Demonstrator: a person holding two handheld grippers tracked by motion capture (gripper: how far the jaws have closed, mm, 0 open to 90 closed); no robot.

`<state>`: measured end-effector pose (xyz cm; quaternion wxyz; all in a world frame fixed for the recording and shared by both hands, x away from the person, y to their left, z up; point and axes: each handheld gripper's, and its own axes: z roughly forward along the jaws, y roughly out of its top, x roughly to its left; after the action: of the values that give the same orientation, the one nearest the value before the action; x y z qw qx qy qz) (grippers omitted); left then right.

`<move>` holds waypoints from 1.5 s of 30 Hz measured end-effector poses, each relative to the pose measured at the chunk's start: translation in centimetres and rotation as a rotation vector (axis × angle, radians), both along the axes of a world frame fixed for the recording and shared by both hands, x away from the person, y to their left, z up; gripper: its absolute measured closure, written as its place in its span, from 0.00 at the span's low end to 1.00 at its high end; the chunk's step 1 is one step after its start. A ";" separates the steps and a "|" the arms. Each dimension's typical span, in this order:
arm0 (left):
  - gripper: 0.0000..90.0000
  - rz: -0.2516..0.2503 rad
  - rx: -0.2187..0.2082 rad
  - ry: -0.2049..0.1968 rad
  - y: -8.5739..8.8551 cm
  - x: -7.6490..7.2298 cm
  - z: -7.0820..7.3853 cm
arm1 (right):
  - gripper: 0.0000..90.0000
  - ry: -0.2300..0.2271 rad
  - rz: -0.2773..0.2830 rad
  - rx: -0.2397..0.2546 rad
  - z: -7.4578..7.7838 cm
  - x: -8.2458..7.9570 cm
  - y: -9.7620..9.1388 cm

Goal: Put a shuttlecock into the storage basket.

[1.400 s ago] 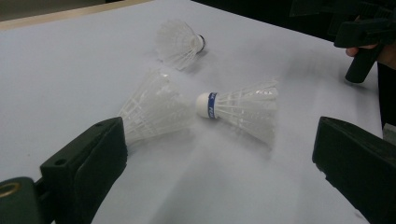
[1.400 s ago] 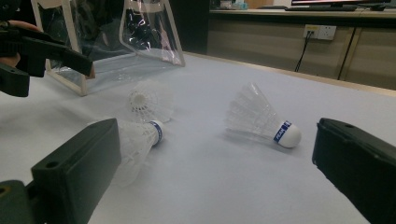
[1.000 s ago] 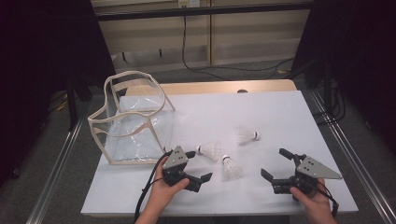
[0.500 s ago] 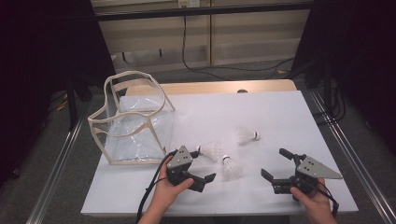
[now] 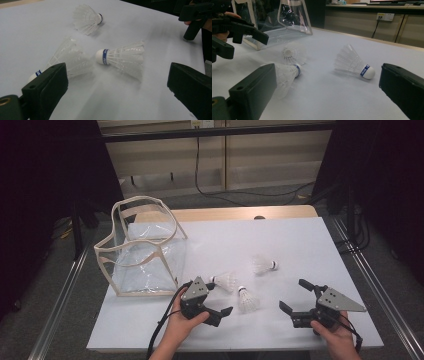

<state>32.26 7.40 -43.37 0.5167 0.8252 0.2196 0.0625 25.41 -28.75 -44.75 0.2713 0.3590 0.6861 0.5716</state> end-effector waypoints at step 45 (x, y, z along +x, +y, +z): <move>0.04 -0.030 0.056 0.015 -2.9 -0.2 -0.4 | 0.01 0.002 0.003 0.002 0.0 0.0 0.0</move>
<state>32.03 4.51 -43.81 0.4927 0.8429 0.2092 0.0547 25.40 -28.76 -44.78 0.2693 0.3589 0.6863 0.5724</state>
